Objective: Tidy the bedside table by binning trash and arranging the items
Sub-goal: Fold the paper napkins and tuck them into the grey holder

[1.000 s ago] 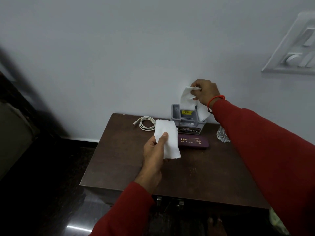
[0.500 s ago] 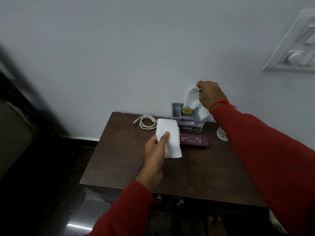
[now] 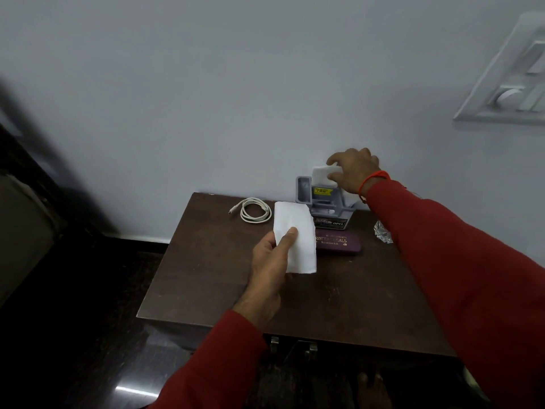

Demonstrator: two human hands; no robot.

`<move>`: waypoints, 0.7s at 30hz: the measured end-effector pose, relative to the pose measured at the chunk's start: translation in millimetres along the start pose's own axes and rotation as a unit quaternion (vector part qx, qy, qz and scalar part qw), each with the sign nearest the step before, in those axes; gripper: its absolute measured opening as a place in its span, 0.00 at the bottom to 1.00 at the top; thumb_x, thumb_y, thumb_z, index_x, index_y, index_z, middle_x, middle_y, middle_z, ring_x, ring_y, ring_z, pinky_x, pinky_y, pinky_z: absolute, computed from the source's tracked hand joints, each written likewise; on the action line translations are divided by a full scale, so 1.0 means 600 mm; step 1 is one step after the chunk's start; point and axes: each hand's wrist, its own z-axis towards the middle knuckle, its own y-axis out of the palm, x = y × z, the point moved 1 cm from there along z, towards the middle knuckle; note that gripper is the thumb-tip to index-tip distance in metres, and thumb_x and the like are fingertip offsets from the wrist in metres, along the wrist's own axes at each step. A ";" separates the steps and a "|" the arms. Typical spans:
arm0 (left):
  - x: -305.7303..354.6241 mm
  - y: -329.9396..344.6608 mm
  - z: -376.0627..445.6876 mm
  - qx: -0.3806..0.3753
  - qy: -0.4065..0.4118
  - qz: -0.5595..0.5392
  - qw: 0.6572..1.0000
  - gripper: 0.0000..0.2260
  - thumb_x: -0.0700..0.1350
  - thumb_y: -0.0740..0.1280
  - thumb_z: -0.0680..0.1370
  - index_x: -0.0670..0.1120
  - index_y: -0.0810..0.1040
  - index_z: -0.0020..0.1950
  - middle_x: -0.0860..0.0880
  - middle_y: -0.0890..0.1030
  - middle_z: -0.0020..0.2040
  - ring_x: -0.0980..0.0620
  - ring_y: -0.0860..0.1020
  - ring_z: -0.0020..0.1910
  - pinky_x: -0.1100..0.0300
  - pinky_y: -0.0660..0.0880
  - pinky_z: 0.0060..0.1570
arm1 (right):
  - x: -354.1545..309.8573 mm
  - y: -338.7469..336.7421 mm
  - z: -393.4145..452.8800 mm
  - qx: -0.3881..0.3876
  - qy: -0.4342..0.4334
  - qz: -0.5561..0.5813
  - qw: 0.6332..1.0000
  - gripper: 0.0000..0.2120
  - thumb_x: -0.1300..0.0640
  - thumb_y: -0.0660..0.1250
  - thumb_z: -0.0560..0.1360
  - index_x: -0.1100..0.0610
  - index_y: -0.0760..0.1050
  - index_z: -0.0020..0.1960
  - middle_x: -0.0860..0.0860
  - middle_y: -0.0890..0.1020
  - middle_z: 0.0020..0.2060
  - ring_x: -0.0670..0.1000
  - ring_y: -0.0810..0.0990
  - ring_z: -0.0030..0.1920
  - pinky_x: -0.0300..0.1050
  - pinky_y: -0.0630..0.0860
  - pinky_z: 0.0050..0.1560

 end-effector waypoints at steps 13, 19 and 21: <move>-0.007 0.012 -0.012 -0.053 0.130 0.125 0.982 0.05 0.45 0.72 0.79 0.50 0.86 0.53 0.51 0.87 0.47 0.54 0.84 0.46 0.57 0.79 0.43 | -0.056 -0.090 -0.105 -0.360 -0.243 0.238 0.869 0.17 0.65 0.74 0.72 0.58 0.79 0.60 0.55 0.86 0.52 0.50 0.84 0.51 0.45 0.80 0.55; -0.008 0.014 -0.015 -0.021 0.102 0.130 0.986 0.06 0.44 0.70 0.80 0.55 0.81 0.54 0.51 0.86 0.49 0.53 0.83 0.41 0.67 0.71 0.28 | -0.045 -0.132 -0.084 -0.091 -0.301 0.114 0.942 0.09 0.66 0.70 0.73 0.54 0.83 0.46 0.51 0.85 0.45 0.53 0.82 0.45 0.48 0.79 0.50; -0.008 0.012 -0.014 -0.014 0.087 0.124 0.988 0.05 0.46 0.70 0.80 0.55 0.81 0.54 0.51 0.86 0.50 0.53 0.83 0.40 0.67 0.71 0.26 | -0.038 -0.130 -0.070 0.005 -0.309 0.124 0.943 0.09 0.67 0.70 0.72 0.54 0.83 0.45 0.53 0.84 0.44 0.55 0.81 0.45 0.50 0.78 0.48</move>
